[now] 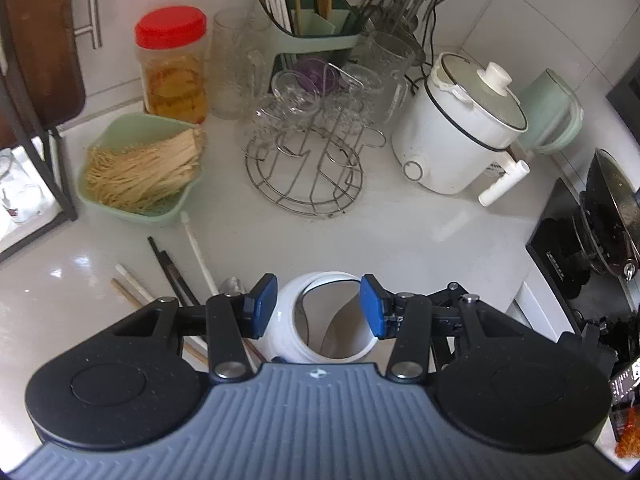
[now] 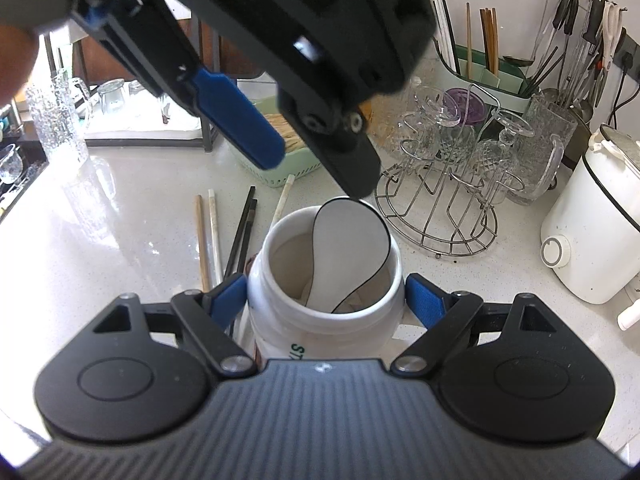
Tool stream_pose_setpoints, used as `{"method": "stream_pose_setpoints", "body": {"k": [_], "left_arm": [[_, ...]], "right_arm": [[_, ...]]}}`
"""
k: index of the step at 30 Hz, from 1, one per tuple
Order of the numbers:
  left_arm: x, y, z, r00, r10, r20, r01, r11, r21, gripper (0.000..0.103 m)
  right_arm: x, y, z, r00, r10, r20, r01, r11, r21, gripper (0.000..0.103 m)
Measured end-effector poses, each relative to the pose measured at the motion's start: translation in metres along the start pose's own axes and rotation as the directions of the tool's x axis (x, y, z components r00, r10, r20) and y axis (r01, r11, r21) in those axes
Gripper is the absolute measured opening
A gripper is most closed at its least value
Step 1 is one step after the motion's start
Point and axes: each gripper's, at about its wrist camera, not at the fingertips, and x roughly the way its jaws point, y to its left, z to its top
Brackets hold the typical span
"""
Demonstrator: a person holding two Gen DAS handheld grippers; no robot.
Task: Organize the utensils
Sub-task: 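Move the left tool back over the utensil pile toward the white plastic spoon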
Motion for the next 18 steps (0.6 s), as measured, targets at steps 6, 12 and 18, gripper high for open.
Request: {"method": "stream_pose_setpoints", "body": {"k": [6,12,18], "left_arm": [[-0.005,0.003,-0.006,1.0,0.019,0.016,-0.019,1.0,-0.018,0.052],[-0.015,0.007,-0.012,0.997,0.044,0.066,-0.042,0.998,-0.036,0.052],[-0.023,0.027,-0.02,0.991,0.073,0.109,-0.06,0.991,-0.115,0.052]], "right_arm": [[0.0,-0.002,0.0,1.0,0.007,0.0,-0.007,1.0,-0.007,0.089],[0.0,-0.003,0.001,1.0,0.014,-0.001,-0.014,1.0,-0.008,0.088],[0.0,-0.003,0.001,1.0,0.014,-0.002,-0.014,1.0,-0.009,0.088]]}}
